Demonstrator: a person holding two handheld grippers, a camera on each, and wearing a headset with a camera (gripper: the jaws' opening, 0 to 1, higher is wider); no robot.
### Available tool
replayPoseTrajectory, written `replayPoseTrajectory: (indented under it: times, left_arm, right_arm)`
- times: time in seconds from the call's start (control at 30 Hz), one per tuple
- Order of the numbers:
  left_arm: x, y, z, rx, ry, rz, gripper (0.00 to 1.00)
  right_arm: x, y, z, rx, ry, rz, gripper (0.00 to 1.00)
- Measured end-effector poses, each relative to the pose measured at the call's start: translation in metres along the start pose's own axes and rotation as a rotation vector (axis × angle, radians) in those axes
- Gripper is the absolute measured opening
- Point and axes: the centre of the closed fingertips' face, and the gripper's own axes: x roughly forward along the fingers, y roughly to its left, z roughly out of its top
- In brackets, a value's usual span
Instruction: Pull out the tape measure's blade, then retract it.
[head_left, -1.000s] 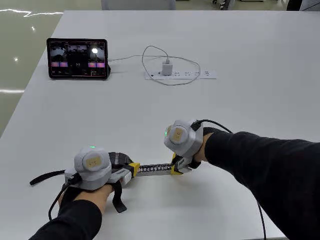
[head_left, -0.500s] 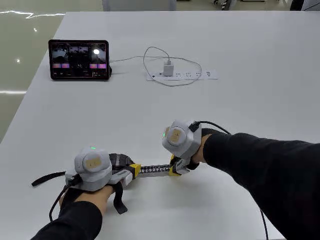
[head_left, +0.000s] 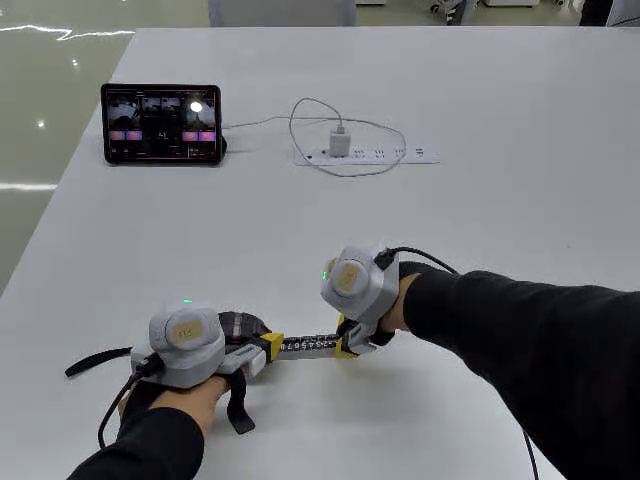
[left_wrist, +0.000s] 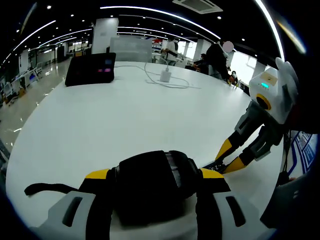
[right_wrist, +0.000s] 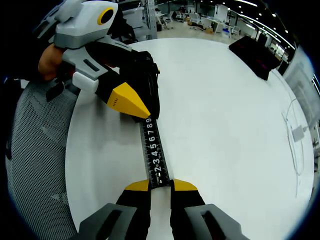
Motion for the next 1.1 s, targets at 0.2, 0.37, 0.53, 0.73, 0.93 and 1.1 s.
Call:
replayPoseTrajectory:
  times: [0.2,0.37,0.53,0.73,0.93,1.1]
  left_arm:
    - [0.000,0.000,0.000,-0.003,-0.002,-0.007,0.63]
    - [0.000,0.000,0.000,-0.005,-0.005,-0.013,0.63]
    - [0.000,0.000,0.000,-0.007,-0.006,-0.022,0.63]
    - [-0.001,0.000,0.000,-0.005,-0.009,-0.038,0.63]
    - [-0.001,0.000,0.000,0.001,-0.005,-0.044,0.63]
    - [-0.001,0.000,0.000,0.002,-0.004,-0.048,0.63]
  right_arm:
    - [0.000,0.001,0.002,-0.004,-0.003,0.004,0.11]
    - [0.000,0.001,0.004,0.007,-0.006,0.003,0.11]
    - [0.002,0.002,0.006,0.020,-0.011,0.004,0.11]
    - [0.002,0.005,0.010,0.018,-0.019,0.009,0.11]
    - [0.005,0.009,0.016,0.020,-0.031,0.015,0.11]
    - [0.007,0.009,0.017,0.013,-0.033,0.018,0.11]
